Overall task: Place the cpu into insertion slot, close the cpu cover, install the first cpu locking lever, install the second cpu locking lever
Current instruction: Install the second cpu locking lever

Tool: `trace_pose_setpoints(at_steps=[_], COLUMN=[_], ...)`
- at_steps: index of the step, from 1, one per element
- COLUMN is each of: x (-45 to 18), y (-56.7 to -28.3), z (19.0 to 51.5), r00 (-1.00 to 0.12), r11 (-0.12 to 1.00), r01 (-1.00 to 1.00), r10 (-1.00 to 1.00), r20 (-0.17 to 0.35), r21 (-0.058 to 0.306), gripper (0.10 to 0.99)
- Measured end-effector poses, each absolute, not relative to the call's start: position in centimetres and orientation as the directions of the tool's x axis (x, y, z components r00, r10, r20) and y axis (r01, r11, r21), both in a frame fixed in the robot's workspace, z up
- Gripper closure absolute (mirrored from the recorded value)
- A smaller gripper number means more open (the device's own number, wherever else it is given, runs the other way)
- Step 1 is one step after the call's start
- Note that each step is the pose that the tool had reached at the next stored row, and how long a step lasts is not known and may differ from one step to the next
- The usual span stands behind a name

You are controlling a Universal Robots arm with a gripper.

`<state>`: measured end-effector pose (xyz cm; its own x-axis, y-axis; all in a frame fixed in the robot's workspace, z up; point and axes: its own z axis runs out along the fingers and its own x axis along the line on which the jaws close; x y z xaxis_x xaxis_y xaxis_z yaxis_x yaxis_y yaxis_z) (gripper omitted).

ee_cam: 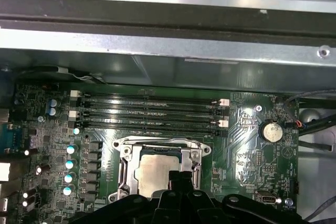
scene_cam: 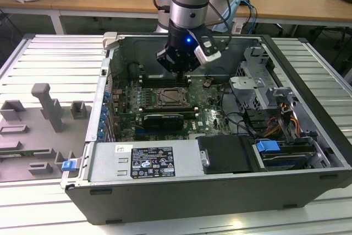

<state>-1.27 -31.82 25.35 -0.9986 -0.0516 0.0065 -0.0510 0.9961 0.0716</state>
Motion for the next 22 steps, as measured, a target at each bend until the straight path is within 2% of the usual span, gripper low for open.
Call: trace_pose_setpoints(at_steps=[22], x=[-1.3], y=[-33.1], z=[25.4], r00=[-0.999], r11=[0.996], r01=[-0.051], r10=[-0.052], r20=[0.007], r21=[0.072], gripper=[0.980])
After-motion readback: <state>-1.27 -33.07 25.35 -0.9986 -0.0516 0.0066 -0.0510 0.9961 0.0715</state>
